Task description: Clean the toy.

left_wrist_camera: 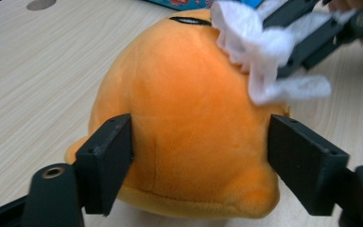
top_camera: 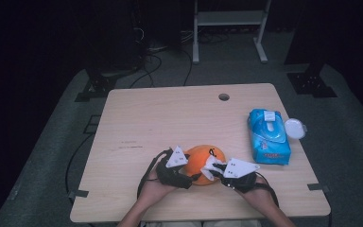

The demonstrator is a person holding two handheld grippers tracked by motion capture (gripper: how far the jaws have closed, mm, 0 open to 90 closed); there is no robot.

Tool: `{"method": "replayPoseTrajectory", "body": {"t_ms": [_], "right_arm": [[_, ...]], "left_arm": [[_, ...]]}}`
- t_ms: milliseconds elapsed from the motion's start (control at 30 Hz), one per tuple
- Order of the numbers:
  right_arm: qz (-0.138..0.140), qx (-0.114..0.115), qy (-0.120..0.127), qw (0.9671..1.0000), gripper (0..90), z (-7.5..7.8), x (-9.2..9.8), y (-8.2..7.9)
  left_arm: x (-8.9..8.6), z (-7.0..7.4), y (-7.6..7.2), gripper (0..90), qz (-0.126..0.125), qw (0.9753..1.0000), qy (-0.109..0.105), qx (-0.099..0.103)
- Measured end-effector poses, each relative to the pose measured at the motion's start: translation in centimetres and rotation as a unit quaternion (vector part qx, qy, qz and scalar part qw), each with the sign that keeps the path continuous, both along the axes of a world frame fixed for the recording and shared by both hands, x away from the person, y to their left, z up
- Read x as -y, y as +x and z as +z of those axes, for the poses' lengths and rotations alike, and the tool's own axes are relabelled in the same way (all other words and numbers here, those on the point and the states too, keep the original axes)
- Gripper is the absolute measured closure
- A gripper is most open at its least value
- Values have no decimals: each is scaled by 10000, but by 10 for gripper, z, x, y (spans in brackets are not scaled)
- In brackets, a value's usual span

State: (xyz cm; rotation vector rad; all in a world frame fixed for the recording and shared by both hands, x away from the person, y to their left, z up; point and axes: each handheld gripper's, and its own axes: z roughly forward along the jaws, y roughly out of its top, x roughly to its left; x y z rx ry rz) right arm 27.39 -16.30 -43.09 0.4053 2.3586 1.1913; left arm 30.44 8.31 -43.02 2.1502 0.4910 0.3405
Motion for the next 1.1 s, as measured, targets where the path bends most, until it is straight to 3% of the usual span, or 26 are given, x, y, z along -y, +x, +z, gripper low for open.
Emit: {"method": "replayPoseTrajectory", "body": {"t_ms": [100, 233, 333, 367, 400, 500, 567, 700, 767, 833, 933, 1000, 1033, 1100], "right_arm": [[-217, -54, 125, 9997, 798, 5, 9, 3], [-520, -371, 398, 9972, 802, 3, 26, 12], [-502, -453, 466, 9966, 803, 3, 24, 12], [-268, -490, 525, 9971, 803, 5, 13, 5], [-268, -490, 525, 9971, 803, 5, 13, 5], [50, -371, 305, 9988, 803, 6, -9, -3], [6, -312, 282, 9991, 804, 7, -12, -1], [-421, -359, 522, 9971, 805, 8, 9, 10], [-706, -289, 526, 9957, 805, 8, 22, 16], [-939, -407, 555, 9932, 806, 4, 34, 22], [-732, -562, 679, 9934, 805, 2, 32, 17], [-431, -583, 722, 9948, 806, 4, 21, 9], [-211, -556, 676, 9959, 805, 4, 11, 4], [-43, -456, 502, 9977, 805, 5, -4, -1]], "left_arm": [[-3, -2, 3, 267, 35, 10000, -23, -52], [-6, -3, 6, 285, 14, 9999, -99, -104], [-5, -4, 7, 298, 25, 9999, -69, -104], [-5, -4, 7, 300, 20, 9999, -84, -122], [-5, -5, 8, 300, 10, 9998, -119, -152], [-6, -5, 9, 306, -18, 9999, -89, -136], [-8, -5, 10, 317, -13, 9998, -116, -172], [-9, -6, 11, 321, -39, 9997, -145, -194], [-10, -6, 11, 321, -47, 9996, -163, -217], [-11, -7, 12, 320, -57, 9994, -227, -273], [-12, -7, 14, 318, -73, 9993, -208, -289], [-11, -8, 15, 318, -71, 9989, -304, -344], [-12, -7, 15, 319, -114, 9993, -204, -305], [-11, -6, 13, 327, -137, 9995, -161, -245]]}}
